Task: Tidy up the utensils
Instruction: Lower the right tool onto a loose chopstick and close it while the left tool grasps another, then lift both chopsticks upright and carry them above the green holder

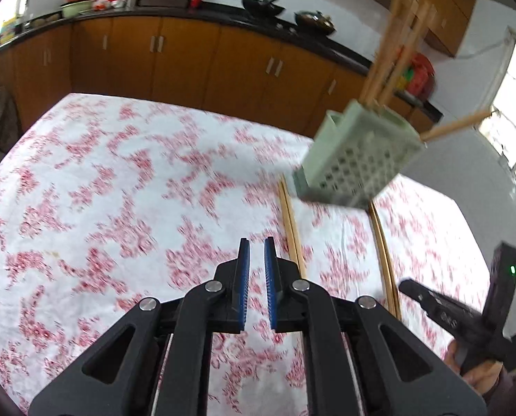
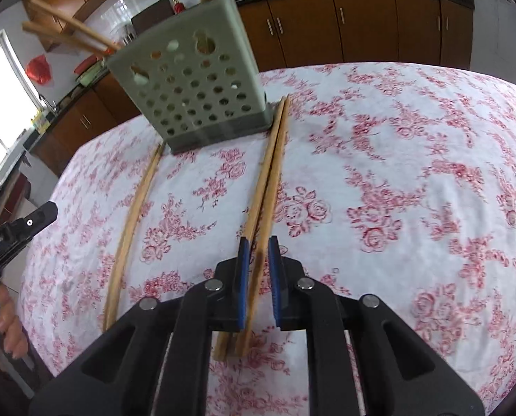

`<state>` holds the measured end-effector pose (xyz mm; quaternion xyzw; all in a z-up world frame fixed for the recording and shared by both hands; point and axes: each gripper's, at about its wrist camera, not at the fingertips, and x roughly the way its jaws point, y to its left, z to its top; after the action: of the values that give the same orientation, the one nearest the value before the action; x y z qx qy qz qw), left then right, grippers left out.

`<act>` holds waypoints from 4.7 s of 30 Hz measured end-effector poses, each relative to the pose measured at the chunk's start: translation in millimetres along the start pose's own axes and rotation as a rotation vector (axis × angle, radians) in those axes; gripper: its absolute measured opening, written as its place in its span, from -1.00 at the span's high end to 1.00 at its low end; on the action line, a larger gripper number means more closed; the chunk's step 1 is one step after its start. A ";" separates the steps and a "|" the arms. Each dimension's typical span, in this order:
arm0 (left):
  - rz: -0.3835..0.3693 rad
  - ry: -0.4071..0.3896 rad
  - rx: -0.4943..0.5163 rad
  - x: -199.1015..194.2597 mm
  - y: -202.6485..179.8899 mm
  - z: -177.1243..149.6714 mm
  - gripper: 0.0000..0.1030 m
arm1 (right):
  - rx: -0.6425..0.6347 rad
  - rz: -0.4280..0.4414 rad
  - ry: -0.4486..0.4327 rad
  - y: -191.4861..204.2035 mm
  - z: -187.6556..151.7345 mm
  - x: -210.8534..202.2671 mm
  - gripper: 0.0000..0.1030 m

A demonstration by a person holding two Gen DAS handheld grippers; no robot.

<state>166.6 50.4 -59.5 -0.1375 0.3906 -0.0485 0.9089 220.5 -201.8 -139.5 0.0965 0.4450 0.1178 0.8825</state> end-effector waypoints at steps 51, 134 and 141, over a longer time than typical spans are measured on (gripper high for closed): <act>0.188 0.074 0.047 63.5 34.5 13.1 0.85 | 0.031 -0.251 -0.090 -61.3 20.7 -1.1 0.84; 0.081 -0.317 0.014 -100.8 8.6 59.4 0.87 | 0.026 -0.172 -0.471 -47.0 51.1 -157.2 0.85; 0.081 -0.318 0.018 -99.5 6.1 59.1 0.87 | 0.025 -0.167 -0.479 -43.6 53.8 -159.6 0.85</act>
<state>140.5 88.3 46.8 -0.1196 0.2464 0.0072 0.9617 177.3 -293.8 1.7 0.0956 0.2309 0.0129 0.9682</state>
